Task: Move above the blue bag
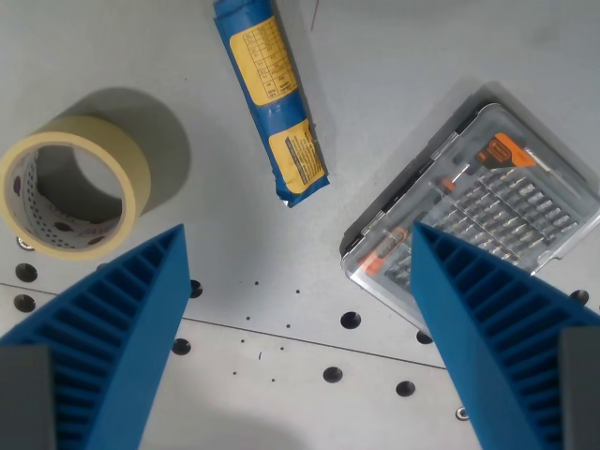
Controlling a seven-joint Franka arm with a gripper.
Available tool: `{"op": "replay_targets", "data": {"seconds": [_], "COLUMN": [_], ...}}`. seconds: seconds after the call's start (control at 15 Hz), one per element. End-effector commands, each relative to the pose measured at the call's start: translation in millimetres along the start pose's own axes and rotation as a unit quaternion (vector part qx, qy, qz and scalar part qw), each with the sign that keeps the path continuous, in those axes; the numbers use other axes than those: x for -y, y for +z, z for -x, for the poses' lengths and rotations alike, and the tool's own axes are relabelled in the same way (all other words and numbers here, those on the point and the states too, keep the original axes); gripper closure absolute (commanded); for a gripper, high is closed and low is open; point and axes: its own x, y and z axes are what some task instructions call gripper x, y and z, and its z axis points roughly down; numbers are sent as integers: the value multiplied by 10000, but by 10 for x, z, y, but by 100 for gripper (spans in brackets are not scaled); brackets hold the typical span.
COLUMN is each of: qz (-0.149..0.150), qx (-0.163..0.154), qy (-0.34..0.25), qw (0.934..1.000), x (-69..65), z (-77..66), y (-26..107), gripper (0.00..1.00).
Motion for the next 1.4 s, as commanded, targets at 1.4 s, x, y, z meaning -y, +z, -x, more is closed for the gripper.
{"op": "replay_targets", "data": {"seconds": [1.4], "qz": [88], "qx": [-225], "qy": [-612], "qw": [9978], "x": [35], "z": [-31], "y": [348], "gripper": [0]}}
